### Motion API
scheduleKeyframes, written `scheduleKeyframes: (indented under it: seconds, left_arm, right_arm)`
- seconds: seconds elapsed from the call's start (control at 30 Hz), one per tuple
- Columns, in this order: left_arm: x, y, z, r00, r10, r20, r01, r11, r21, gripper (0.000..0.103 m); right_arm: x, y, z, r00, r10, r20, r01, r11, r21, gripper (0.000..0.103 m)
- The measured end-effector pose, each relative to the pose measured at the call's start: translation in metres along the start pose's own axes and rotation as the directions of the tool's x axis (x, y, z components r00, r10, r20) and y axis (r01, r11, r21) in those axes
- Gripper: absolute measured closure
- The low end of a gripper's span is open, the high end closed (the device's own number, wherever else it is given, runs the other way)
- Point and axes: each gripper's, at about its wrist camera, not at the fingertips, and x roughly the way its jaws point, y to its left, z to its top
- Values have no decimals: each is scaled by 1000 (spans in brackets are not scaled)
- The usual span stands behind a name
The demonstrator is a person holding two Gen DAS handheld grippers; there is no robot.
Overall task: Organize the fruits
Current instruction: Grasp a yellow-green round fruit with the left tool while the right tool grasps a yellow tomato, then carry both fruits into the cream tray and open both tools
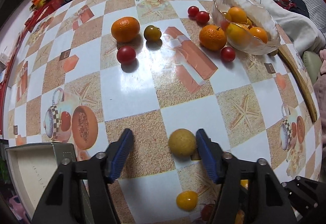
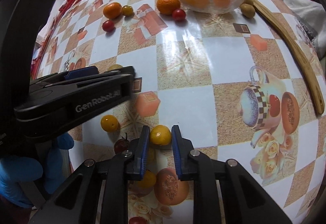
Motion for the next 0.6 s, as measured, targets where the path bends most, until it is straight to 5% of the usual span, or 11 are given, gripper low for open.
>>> scheduleKeyframes:
  seconds: [0.17,0.6]
  left_arm:
    - [-5,-4,-1,1000,-16,12,16,1000,24,74]
    - [-41,15,-26,996,-73,53,76,996,-43,74]
  right_arm:
    - [-7,-16,-1,1000,6,3,-6,1000,23,80]
    - [-24,-25,2,1000,13,20,-14,999,30,80]
